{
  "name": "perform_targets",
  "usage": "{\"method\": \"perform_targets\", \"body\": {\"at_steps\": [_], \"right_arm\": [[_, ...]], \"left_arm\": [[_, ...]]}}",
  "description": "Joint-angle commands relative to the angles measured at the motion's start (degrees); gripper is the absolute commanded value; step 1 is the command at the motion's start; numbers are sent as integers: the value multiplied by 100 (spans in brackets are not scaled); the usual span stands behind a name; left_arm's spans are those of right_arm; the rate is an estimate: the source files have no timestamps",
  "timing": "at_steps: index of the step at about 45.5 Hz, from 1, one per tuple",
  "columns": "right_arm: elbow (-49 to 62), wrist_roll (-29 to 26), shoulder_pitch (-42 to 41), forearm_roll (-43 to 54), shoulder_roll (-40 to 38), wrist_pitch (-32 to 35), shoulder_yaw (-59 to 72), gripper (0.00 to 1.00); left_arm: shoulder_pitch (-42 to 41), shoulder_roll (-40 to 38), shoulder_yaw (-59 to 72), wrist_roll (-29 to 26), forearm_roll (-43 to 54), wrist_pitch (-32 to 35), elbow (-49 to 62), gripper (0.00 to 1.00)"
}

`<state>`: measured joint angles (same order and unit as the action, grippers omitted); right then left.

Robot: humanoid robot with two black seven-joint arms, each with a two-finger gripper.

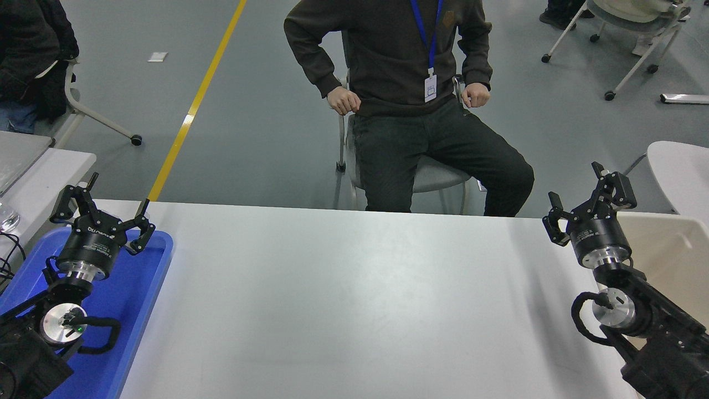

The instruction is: Clean the table surface

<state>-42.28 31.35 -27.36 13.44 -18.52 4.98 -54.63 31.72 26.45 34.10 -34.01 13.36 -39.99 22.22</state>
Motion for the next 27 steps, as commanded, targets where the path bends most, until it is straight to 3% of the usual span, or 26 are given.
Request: {"method": "perform_targets", "body": {"at_steps": [1, 27], "right_arm": [[-8, 55, 20, 1, -2, 3, -4, 99], [-61, 55, 12, -8, -2, 3, 198, 99]], "left_arm": [[1, 0, 0, 0, 0, 0, -7, 100], [1, 0, 0, 0, 0, 0, -7, 100]]}}
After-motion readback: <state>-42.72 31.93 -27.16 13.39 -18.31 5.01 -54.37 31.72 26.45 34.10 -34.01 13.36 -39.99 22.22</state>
